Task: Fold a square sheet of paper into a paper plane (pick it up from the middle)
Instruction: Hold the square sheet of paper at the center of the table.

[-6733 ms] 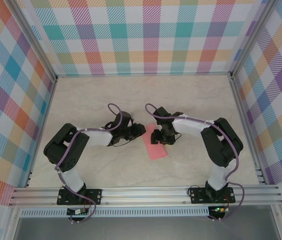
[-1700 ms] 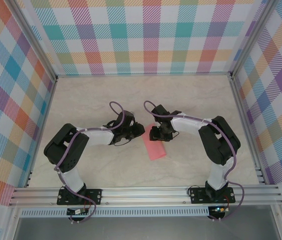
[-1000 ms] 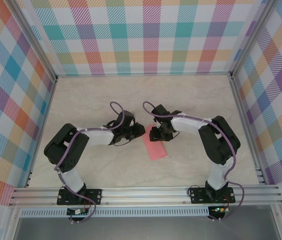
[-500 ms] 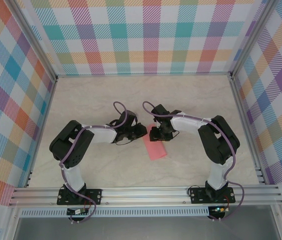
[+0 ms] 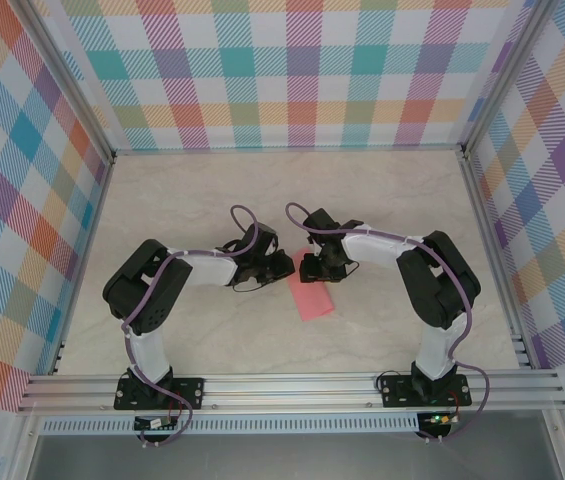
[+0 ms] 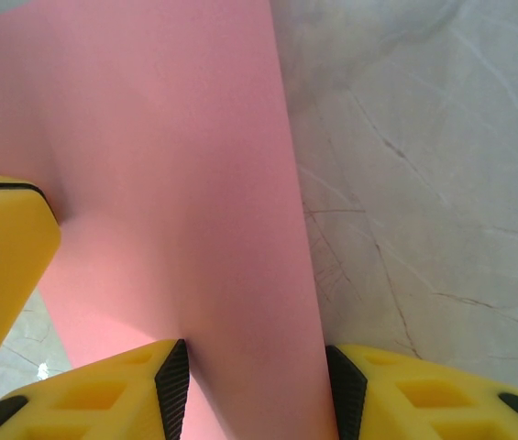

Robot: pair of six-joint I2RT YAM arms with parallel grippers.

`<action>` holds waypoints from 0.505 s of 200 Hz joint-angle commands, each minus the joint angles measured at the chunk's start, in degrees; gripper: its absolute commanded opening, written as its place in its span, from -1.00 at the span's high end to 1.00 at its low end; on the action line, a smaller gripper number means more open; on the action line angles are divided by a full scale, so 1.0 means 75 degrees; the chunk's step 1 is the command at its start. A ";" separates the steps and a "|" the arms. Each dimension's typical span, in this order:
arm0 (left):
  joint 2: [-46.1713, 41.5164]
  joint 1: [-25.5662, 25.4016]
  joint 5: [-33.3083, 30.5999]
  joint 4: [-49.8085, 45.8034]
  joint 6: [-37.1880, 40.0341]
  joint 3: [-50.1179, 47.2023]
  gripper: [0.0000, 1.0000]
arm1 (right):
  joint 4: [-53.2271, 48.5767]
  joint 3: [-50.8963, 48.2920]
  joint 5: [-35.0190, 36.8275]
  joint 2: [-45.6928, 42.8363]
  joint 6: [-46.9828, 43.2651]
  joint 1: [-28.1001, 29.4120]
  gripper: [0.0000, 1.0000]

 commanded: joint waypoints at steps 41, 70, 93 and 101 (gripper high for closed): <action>0.0310 -0.0121 -0.0543 -0.1131 0.0394 0.0051 0.75 | 0.0080 -0.0145 0.0157 -0.0271 0.0178 0.0019 -0.03; 0.0392 -0.0119 -0.0565 -0.1199 0.0381 0.0045 0.77 | -0.0139 -0.0035 0.0531 -0.0961 0.0392 0.0007 -0.16; 0.0426 -0.0121 -0.0613 -0.1246 0.0365 0.0030 0.78 | -0.0305 0.0033 0.0801 -0.1201 0.0468 0.0007 -0.16; 0.0445 -0.0121 -0.0608 -0.1263 0.0352 0.0034 0.78 | -0.0296 0.0039 0.0825 -0.1244 0.0463 0.0013 -0.16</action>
